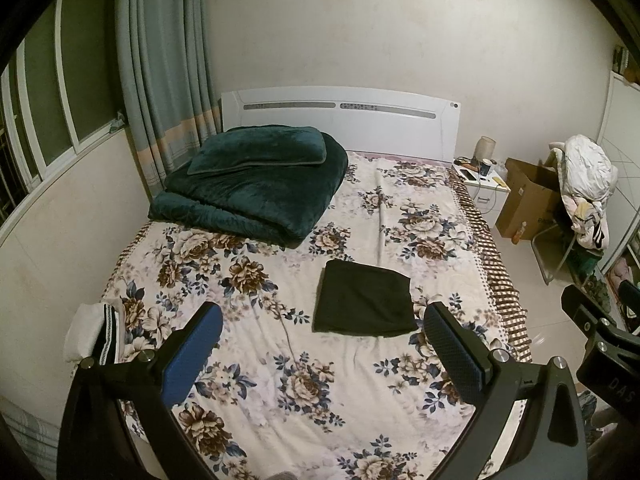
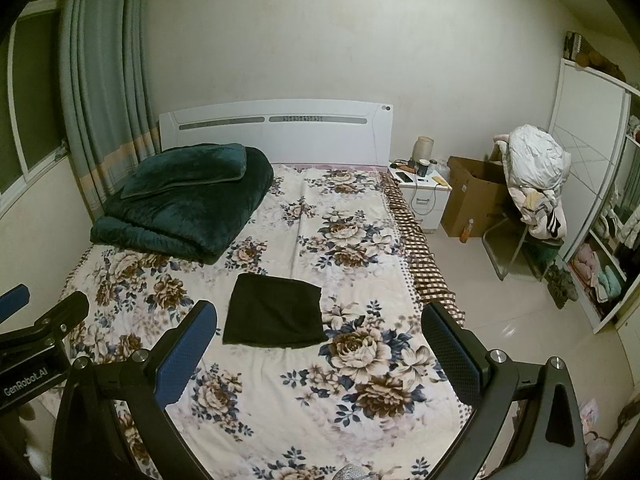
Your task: Fold small clothes
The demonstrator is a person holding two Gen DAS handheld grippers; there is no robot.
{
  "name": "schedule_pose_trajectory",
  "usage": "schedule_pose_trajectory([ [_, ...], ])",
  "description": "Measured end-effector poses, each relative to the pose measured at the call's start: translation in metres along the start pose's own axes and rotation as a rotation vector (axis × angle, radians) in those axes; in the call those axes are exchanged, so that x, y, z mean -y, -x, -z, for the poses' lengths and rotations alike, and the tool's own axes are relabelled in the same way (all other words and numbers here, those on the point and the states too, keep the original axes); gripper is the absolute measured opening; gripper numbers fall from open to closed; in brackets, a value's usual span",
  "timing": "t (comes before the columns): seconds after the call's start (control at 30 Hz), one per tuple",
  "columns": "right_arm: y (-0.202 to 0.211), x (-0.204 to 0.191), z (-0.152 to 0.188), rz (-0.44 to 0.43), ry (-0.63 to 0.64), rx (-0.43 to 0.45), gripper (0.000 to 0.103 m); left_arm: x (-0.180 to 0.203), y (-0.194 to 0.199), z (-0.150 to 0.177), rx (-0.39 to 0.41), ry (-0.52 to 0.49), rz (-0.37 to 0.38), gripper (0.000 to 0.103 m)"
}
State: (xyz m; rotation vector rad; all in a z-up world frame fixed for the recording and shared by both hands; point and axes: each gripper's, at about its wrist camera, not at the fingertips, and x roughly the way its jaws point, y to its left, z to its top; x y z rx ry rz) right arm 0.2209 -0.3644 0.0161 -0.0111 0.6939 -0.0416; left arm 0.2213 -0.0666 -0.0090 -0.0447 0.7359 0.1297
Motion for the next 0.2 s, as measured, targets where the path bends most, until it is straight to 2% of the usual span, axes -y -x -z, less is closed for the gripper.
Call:
schedule_pose_trajectory([
  [0.2,0.0017,-0.0015,0.0024,0.004,-0.004,0.001,0.103,-0.0039,0.0033,-0.0015,0.013,0.002,-0.014,0.103],
])
